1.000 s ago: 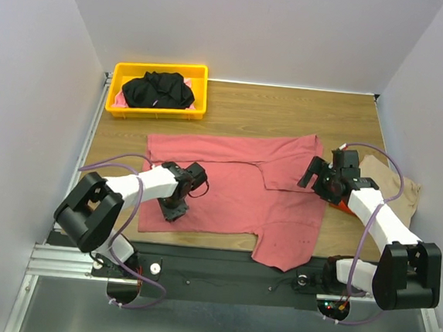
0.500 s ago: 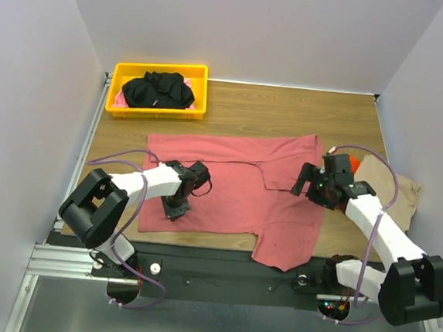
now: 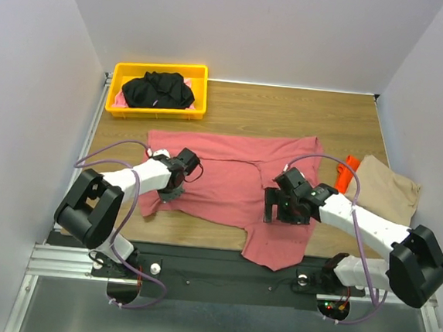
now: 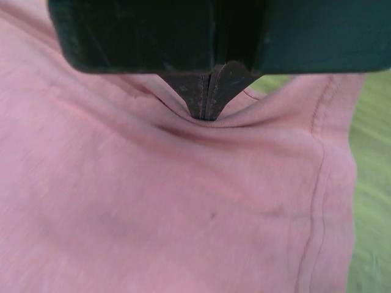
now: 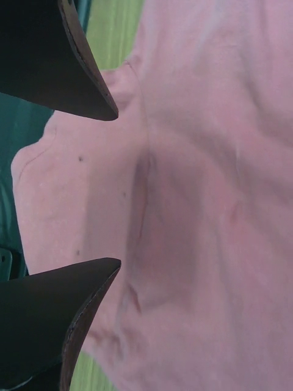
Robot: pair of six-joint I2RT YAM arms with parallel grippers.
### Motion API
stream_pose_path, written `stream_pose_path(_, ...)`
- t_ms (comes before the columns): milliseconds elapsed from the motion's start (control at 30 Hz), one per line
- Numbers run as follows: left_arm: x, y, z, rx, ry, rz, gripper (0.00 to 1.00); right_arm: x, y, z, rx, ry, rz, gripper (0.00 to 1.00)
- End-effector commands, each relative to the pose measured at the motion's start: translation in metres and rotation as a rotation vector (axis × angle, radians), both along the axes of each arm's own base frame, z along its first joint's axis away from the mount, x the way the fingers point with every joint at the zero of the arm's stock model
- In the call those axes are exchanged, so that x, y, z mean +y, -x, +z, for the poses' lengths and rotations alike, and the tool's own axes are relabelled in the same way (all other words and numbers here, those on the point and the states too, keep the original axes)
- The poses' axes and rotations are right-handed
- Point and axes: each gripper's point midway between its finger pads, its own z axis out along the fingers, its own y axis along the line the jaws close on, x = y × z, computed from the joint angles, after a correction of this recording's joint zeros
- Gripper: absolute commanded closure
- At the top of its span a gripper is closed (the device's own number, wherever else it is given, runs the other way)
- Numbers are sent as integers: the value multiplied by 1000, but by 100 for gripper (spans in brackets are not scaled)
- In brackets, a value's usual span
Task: Fold and stack the t-shirts
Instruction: Fold the tshirt
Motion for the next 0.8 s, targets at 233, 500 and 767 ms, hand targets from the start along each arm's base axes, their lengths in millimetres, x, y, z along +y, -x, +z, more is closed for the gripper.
stream_pose_path(233,-9,-7,39,-101,104,-111,50,3,-110,78,-345,115,-228,0)
stream_pose_path(500,-21,-60,108,-402,195,-125,2,1,-179,58,-297,108,-267,0)
stream_pose_path(767,-12,-178,118,-621,200,-109,1,-36,-243,-1,-195,100,-311,0)
